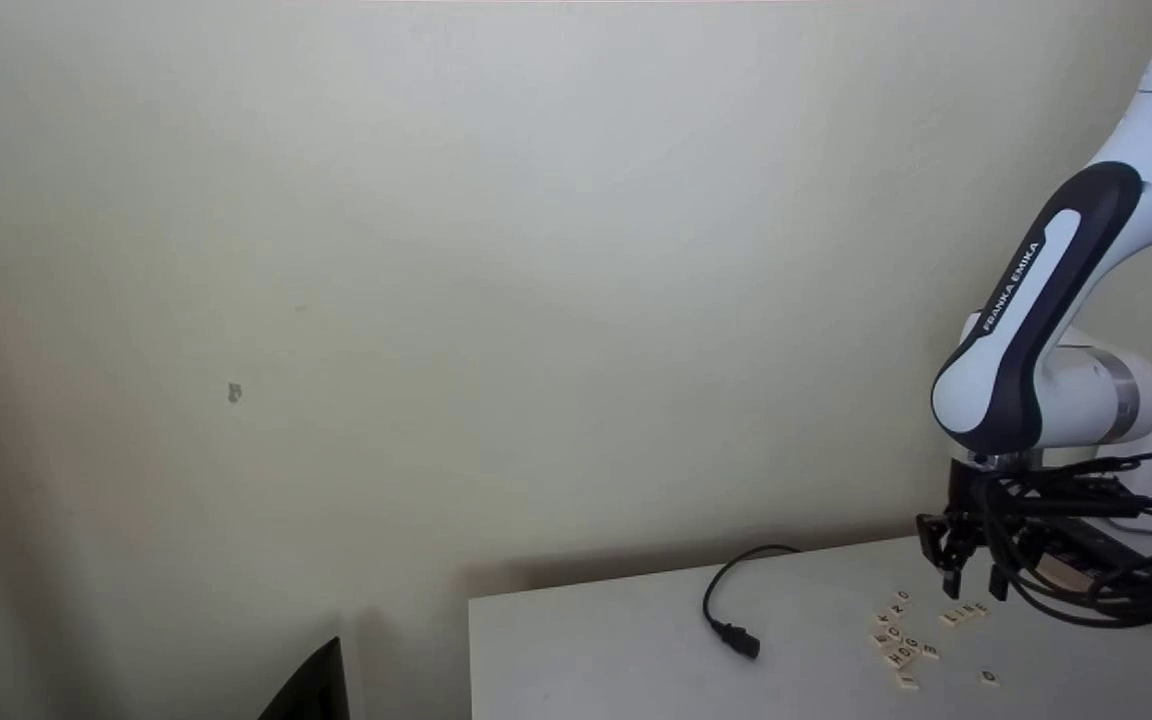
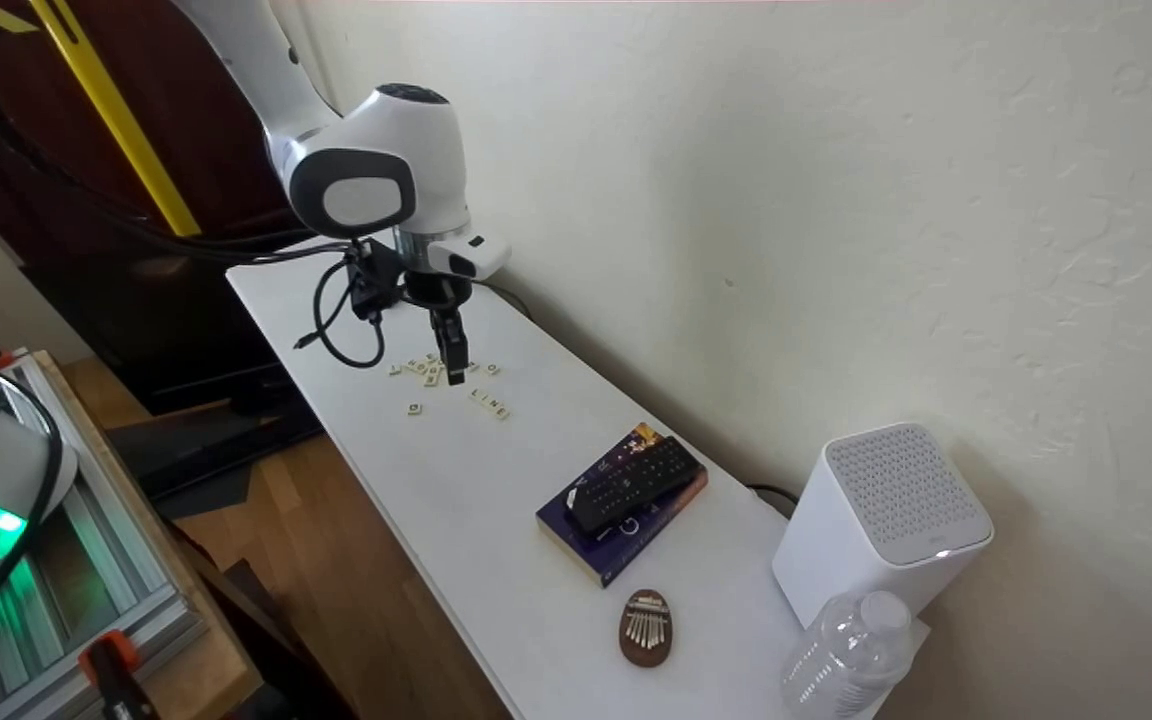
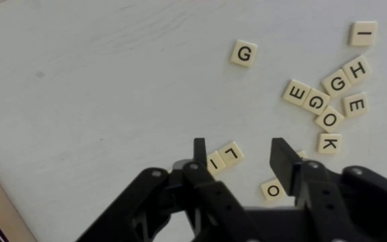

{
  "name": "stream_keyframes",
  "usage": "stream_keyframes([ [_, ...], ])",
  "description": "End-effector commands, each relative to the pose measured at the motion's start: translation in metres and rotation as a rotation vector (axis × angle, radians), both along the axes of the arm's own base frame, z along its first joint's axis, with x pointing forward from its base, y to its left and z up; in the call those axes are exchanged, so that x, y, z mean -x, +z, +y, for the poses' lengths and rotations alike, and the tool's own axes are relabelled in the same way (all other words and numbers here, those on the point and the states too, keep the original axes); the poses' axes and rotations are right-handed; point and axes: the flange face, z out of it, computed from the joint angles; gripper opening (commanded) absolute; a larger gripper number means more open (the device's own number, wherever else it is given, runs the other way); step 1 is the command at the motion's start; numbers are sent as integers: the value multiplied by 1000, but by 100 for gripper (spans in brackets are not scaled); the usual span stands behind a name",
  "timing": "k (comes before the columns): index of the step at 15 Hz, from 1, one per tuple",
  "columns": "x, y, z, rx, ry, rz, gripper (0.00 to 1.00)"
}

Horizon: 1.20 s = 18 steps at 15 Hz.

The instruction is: Line up the blocks on the table

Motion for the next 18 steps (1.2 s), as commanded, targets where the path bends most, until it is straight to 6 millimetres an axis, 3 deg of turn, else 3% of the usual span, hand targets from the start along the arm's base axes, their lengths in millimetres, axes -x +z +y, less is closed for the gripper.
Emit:
stream_keyframes([
  [1, -9, -15, 1, -18, -4, -46, 24],
  [4, -12, -26, 3, -22, -1, -62, 1],
  [18, -14, -55, -12, -15, -10, -69, 0],
])
